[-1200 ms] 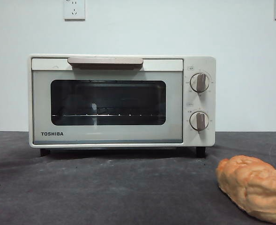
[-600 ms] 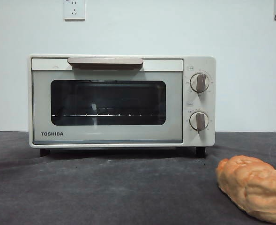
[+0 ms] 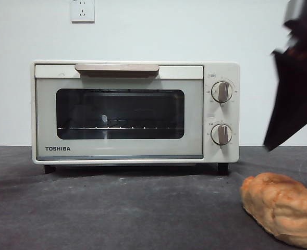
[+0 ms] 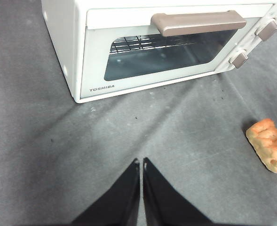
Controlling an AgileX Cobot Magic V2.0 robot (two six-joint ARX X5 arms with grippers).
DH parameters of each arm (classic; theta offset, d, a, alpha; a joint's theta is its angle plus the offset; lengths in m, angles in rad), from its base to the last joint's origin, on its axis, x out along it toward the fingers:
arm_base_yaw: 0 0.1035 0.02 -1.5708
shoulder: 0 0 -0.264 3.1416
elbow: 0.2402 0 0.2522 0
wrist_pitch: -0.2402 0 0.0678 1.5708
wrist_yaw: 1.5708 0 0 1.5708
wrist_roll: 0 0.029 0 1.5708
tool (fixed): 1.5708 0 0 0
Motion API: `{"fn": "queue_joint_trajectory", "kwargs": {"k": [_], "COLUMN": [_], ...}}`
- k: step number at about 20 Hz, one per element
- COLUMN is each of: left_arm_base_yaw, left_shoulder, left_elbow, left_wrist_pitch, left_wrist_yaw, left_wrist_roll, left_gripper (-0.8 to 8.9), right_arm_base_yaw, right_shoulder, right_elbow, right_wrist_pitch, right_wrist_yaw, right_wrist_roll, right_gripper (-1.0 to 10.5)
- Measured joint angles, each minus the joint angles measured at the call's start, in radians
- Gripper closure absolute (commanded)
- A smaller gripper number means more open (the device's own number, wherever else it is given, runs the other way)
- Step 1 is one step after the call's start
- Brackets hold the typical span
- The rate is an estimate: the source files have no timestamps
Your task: The left arm flap open the oven, the right arm pick bread and place it into oven, the left arm flap close the oven
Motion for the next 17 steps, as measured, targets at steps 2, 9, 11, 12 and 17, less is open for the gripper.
{"fn": "queue_joint_trajectory", "kwargs": {"k": [2,9,11,12,17], "left_arm_base_yaw": [0.000,0.000,0.000,0.000,0.000], "left_shoulder": [0.000,0.000,0.000,0.000,0.000], "left_elbow": [0.000,0.000,0.000,0.000,0.000], "left_wrist_pitch": [0.000,0.000,0.000,0.000,0.001], "left_wrist_yaw": [0.000,0.000,0.000,0.000,0.000], "left_wrist_roll": [0.000,0.000,0.000,0.000,0.000], "left_gripper": [7.98,7.98,7.98,7.98,7.98], "right_arm_base_yaw": [0.045,0.084,0.092,0.092,0.092], "right_shoulder": [0.071,0.278,0.299,0.306,0.311], "right_elbow": [0.000,0.000,0.000,0.000,0.000], "right_wrist_pitch": [0.059,0.180,0.200,0.199,0.199], "right_wrist_yaw": [0.060,0.143,0.146,0.148,0.150], "right_wrist_roll": [0.020,0.034,0.039,0.039,0.039], "right_gripper": [5.1,5.3,6.3,6.7,7.4]}}
